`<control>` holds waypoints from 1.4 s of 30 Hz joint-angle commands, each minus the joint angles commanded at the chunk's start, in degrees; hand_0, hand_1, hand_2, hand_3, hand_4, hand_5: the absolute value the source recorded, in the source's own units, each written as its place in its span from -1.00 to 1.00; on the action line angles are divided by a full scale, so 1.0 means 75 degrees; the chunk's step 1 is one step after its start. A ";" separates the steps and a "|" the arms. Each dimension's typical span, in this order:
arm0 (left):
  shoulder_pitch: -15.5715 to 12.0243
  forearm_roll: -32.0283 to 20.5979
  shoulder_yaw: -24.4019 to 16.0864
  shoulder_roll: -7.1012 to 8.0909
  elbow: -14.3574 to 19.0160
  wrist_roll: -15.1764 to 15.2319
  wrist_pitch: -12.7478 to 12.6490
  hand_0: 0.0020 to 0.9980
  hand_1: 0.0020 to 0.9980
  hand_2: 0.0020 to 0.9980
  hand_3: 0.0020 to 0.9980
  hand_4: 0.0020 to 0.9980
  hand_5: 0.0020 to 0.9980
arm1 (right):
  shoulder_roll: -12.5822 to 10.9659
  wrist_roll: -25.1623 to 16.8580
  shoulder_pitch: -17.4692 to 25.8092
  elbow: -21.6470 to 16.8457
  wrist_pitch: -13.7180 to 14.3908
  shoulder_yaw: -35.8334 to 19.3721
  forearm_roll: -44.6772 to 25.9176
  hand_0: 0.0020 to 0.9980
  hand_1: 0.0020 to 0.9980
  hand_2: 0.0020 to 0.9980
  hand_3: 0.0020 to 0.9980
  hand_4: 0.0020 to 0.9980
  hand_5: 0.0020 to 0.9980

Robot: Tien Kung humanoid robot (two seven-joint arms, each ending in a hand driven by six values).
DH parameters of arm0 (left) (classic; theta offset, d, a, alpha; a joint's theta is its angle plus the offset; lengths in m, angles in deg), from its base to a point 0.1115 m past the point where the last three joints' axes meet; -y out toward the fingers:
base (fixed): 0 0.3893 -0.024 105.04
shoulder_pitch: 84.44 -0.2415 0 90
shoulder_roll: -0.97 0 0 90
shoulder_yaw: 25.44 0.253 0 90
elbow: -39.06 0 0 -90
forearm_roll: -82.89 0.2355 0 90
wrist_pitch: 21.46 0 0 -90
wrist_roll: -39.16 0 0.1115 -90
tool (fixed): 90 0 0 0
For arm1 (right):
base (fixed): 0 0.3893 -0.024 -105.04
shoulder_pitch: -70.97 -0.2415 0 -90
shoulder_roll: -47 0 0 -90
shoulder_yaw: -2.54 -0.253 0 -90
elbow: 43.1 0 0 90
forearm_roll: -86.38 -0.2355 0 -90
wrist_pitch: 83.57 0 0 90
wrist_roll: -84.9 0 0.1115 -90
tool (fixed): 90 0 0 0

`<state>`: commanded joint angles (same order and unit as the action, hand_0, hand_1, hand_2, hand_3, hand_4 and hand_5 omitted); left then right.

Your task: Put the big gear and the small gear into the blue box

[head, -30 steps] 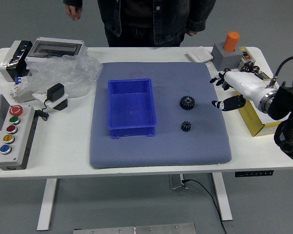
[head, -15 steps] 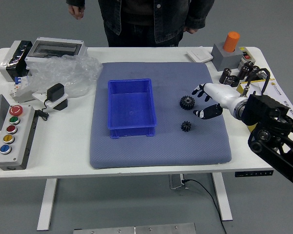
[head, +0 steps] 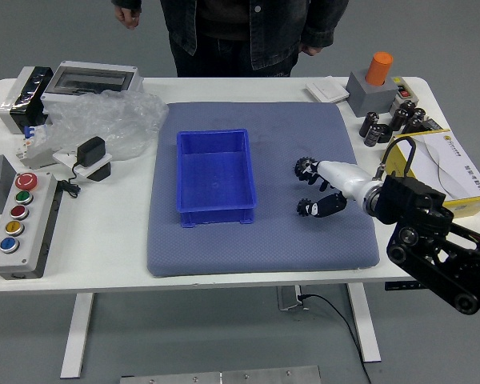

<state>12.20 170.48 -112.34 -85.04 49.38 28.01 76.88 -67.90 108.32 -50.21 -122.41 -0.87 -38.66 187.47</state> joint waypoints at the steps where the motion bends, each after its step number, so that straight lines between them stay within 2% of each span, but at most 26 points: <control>1: 0.0002 0.0004 -0.0002 -0.0001 0.0000 0.0000 0.0001 0.46 0.36 0.40 0.40 -0.13 -0.96 | 0.0012 -0.0018 0.0001 0.0034 0.0020 0.0018 -0.0014 0.31 0.23 0.44 0.53 0.50 -0.51; 17: -0.0010 0.0010 0.0017 -0.0024 0.0000 -0.0007 0.0000 0.46 0.37 0.41 0.40 -0.13 -0.96 | 0.0166 -0.0470 0.0025 0.0544 0.0530 0.0324 0.0016 0.26 0.18 0.37 0.47 0.52 -0.46; 34: -0.0010 0.0039 0.0021 -0.0038 0.0000 -0.0005 0.0007 0.46 0.36 0.41 0.40 -0.13 -0.96 | 0.0151 -0.0627 0.0091 0.0729 0.0731 0.0502 0.0510 0.26 0.15 0.33 0.35 0.49 -0.42; 39: -0.0011 0.0040 0.0023 -0.0041 0.0000 -0.0004 0.0006 0.46 0.36 0.41 0.40 -0.13 -0.96 | 0.0172 -0.0683 0.0121 0.0739 0.0900 0.0536 0.0745 0.26 0.15 0.33 0.35 0.49 -0.42; 40: -0.0011 0.0041 0.0023 -0.0042 0.0000 -0.0004 0.0006 0.46 0.36 0.41 0.40 -0.13 -0.96 | 0.0177 -0.0697 0.0124 0.0742 0.0936 0.0541 0.0787 0.29 0.08 0.23 0.23 0.48 -0.40; 42: -0.0011 0.0044 0.0022 -0.0044 0.0000 -0.0004 0.0007 0.46 0.36 0.41 0.40 -0.13 -0.96 | 0.0186 -0.0724 0.0134 0.0754 0.1006 0.0552 0.0861 0.29 0.08 0.23 0.23 0.48 -0.40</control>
<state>12.12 170.81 -112.18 -85.38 49.38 27.98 76.93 -66.51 102.89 -49.20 -116.76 6.67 -34.52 193.92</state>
